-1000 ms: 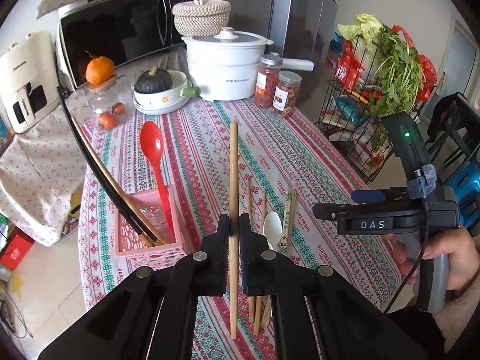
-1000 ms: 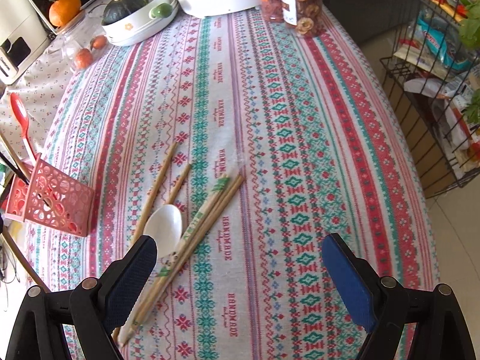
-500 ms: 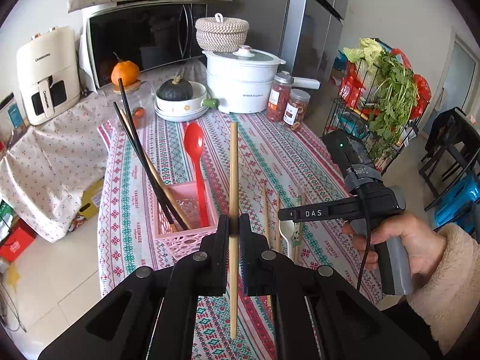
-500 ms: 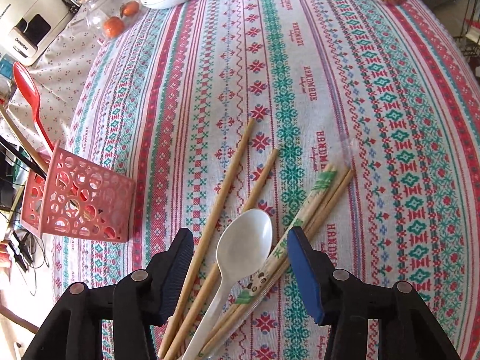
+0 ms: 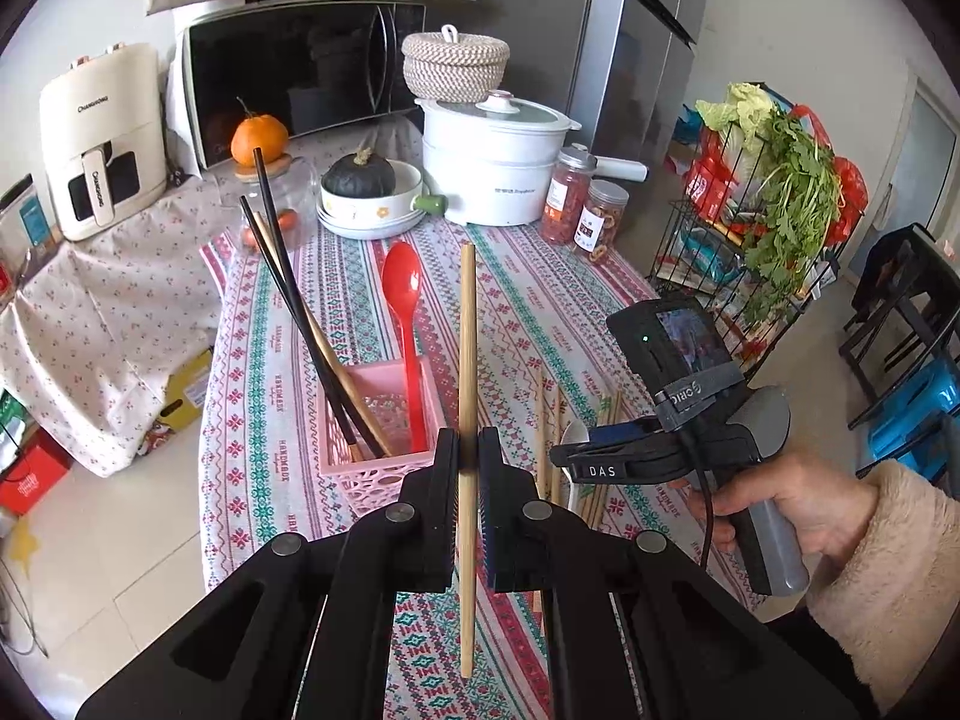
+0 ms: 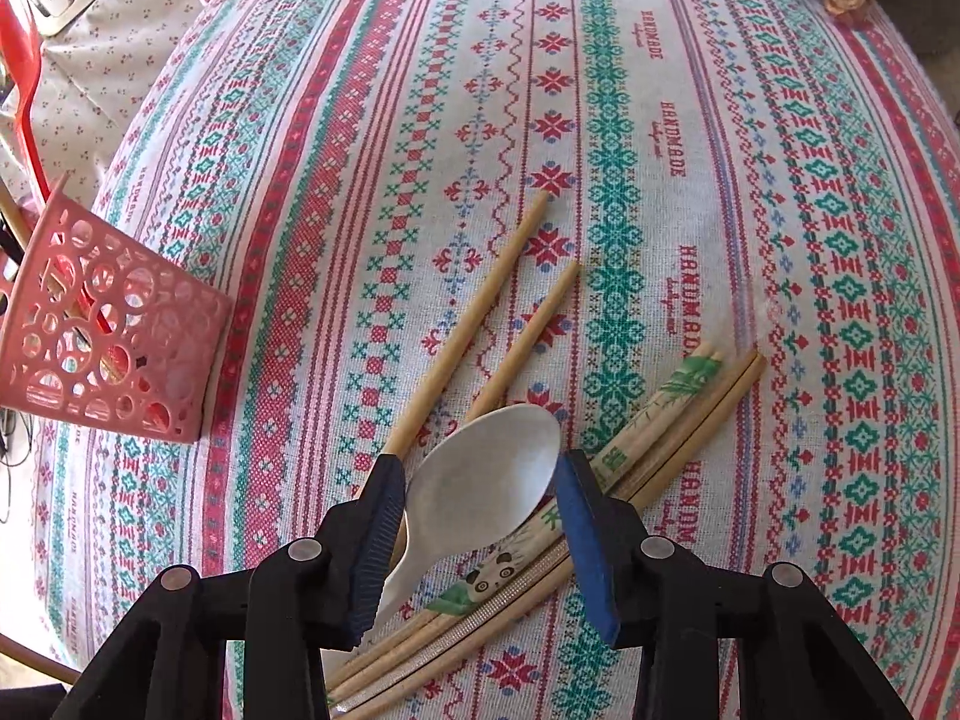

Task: Organize utensils
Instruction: 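Lift the wooden chopstick with the left gripper while the right grasps the white spoon, then lower the wooden chopstick into the basket and open the left gripper while the right lifts the white spoon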

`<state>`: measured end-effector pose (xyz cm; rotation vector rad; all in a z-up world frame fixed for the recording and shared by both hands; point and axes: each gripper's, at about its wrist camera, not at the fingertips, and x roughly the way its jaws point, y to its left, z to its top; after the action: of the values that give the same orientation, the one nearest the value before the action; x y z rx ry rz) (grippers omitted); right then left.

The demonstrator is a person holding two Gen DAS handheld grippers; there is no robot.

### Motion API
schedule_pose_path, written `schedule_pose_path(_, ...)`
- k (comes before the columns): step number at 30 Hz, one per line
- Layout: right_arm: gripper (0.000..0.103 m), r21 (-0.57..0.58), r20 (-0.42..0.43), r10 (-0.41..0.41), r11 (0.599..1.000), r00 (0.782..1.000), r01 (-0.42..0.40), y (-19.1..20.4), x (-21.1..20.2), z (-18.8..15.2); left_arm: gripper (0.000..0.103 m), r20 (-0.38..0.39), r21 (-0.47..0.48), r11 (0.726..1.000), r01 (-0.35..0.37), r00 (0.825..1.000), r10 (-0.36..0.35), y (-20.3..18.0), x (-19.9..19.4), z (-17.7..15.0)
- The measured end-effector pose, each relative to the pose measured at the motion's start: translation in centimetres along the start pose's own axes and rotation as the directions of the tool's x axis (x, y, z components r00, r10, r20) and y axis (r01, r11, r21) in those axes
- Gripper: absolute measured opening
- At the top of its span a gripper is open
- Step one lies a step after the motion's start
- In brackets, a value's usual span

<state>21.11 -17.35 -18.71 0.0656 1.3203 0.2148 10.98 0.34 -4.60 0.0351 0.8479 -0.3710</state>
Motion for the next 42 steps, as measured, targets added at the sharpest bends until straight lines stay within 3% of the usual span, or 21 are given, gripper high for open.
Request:
schedule_pose_path(7,0.041,-0.022,0.026,-0.003,1.000,1.000,0.003,0.9,-0.2,0.0,0.006,0.028,-0.009,1.000,-0.008,1.000,0.008,0.1,-0.7,0.2)
schedule_pose_path(16,0.040,-0.029,0.204,0.039,0.999,0.978,-0.034,0.9,-6.1,-1.4,0.006,0.183,-0.048,0.999,-0.002,0.983,0.010,1.1,-4.9,1.1)
schedule_pose_path(20,0.041,-0.032,0.309,0.039,0.999,0.950,-0.031,1.5,-9.3,-1.8,0.006,0.306,-0.076,0.997,-0.006,0.952,0.029,1.7,-7.3,1.6)
schedule_pose_path(25,0.041,-0.036,0.423,0.028,0.999,0.906,-0.014,2.0,-12.3,-2.1,0.006,0.446,-0.132,0.991,-0.020,0.892,0.077,2.6,-8.7,2.1)
schedule_pose_path(29,0.041,-0.036,0.478,0.009,0.999,0.878,0.009,2.5,-13.3,-2.0,0.006,0.514,-0.167,0.985,-0.036,0.850,0.118,3.2,-8.2,2.8)
schedule_pose_path(32,0.041,-0.032,0.509,-0.008,0.999,0.861,0.028,2.8,-13.7,-1.8,0.006,0.534,-0.170,0.983,-0.064,0.833,0.147,3.4,-7.1,3.3)
schedule_pose_path(38,0.041,-0.019,0.574,-0.039,0.998,0.818,0.060,3.3,-14.5,-1.7,0.006,0.507,-0.188,0.970,-0.154,0.831,0.230,4.1,-2.8,3.3)
schedule_pose_path(42,0.041,-0.024,0.608,-0.050,0.996,0.792,0.081,3.7,-14.8,-1.6,0.006,0.467,-0.207,0.962,-0.179,0.846,0.258,5.1,-0.2,3.1)
